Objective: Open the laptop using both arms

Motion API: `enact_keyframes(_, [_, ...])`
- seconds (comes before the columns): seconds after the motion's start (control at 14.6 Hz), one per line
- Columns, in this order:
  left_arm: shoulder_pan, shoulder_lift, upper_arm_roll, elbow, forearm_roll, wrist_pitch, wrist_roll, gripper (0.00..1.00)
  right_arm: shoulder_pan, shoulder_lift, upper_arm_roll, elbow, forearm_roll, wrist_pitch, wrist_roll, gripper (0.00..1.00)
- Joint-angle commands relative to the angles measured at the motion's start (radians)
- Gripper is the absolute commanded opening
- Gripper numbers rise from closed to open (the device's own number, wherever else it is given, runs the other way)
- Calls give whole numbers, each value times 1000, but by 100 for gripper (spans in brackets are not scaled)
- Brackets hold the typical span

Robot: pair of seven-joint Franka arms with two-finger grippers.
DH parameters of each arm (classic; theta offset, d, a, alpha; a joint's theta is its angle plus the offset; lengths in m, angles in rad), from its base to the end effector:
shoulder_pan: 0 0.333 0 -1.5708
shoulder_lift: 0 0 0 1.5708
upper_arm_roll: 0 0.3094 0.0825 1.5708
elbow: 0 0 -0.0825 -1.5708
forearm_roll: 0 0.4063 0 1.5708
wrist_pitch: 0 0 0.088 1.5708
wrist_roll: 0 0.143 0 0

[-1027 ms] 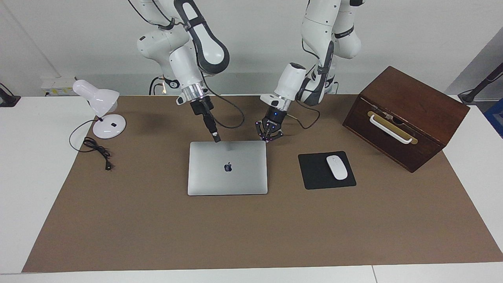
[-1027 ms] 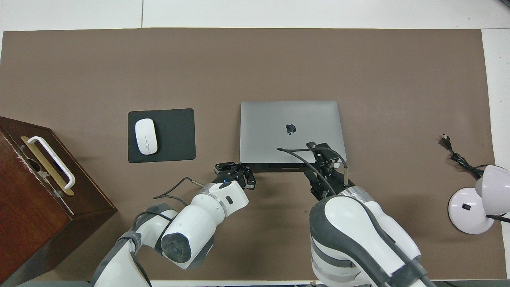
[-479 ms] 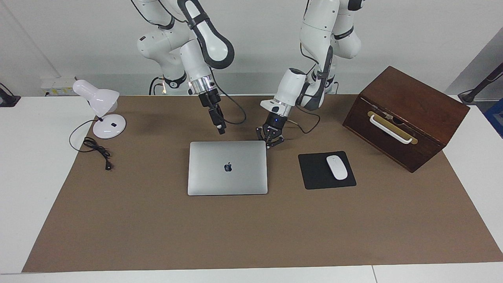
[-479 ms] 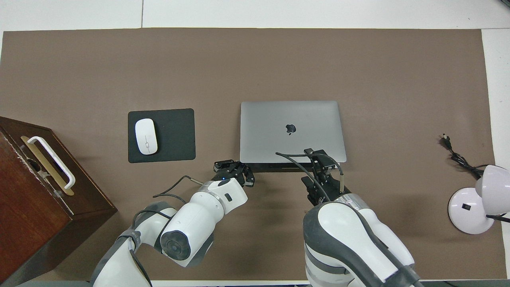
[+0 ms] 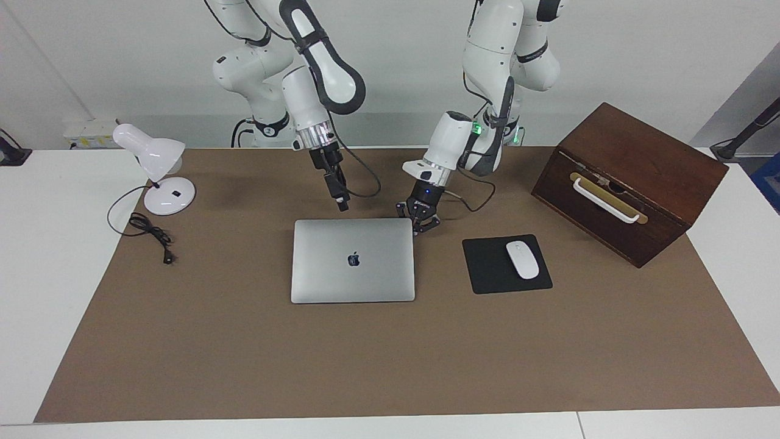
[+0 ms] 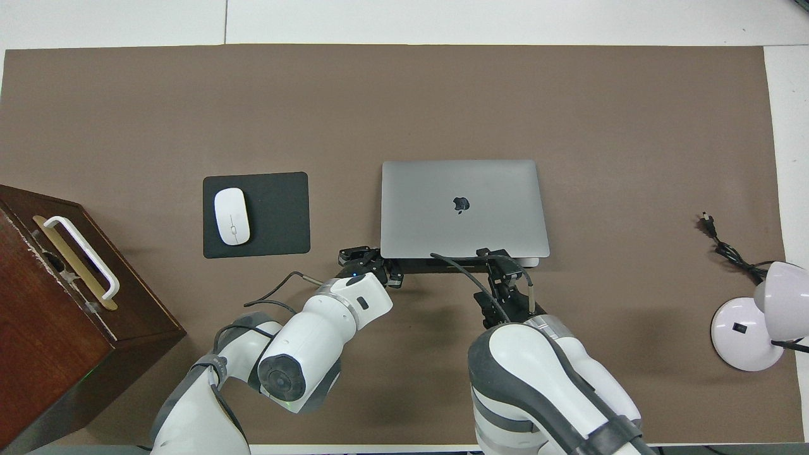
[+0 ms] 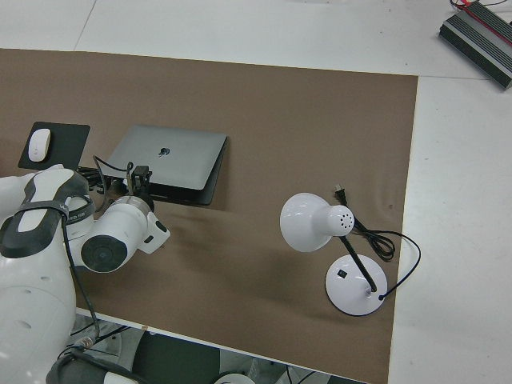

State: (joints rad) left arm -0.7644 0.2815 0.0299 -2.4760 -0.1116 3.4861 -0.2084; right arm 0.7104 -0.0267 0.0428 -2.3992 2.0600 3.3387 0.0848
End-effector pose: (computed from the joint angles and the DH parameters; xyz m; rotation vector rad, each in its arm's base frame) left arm 0.4212 -0.3603 0.2133 2.6145 -0.5450 0.9098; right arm 0.4068 0.2430 0.2843 -1.8429 1.6501 -0.3173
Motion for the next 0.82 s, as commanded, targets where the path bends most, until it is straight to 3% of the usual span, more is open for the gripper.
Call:
enact_keyframes(0.0, [5, 34, -2, 19, -22, 18, 21, 0, -46, 19, 5, 5, 31, 4, -74, 100])
enact_keyframes(0.75, [4, 36, -4, 20, -22, 18, 23, 0, -144, 54, 3, 61, 28, -12, -195, 100])
